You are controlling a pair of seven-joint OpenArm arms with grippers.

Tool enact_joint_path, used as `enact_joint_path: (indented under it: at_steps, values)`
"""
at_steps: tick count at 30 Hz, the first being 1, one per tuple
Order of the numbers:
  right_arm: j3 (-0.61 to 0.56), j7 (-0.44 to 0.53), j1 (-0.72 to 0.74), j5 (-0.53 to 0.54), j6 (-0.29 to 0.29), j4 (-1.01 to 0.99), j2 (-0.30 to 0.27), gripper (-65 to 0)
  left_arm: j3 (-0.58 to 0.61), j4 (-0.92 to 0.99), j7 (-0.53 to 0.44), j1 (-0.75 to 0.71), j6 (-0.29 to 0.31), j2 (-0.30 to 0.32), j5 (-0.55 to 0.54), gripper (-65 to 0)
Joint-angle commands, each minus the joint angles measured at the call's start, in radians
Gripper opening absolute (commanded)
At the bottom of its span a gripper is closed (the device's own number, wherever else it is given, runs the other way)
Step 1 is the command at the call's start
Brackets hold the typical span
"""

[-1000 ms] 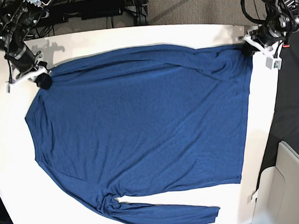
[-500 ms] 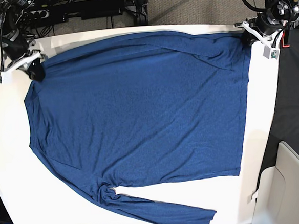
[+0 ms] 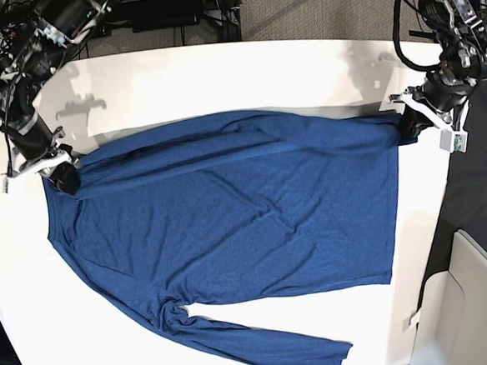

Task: Fold the T-shirt properly
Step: 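Regrasp the shoulder corners with both grippers and tug them apart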

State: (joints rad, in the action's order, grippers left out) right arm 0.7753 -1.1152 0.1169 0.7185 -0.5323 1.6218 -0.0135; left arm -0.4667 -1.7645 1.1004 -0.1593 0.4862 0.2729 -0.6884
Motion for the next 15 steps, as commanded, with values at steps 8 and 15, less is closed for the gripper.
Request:
enact_joint_path:
  at_steps: [8, 15]
  values:
    - [0.005, 0.028, 0.143, 0.023, -0.005, -0.160, -0.012, -64.8, -0.010, 0.084, -0.016, 0.122, -0.001, 0.012, -0.006, -64.9]
    - [0.006, 0.030, 0.208, 0.023, -0.005, -0.213, -0.018, -64.8, -0.010, 0.096, -0.019, 0.178, -0.001, 0.012, -0.004, -64.9]
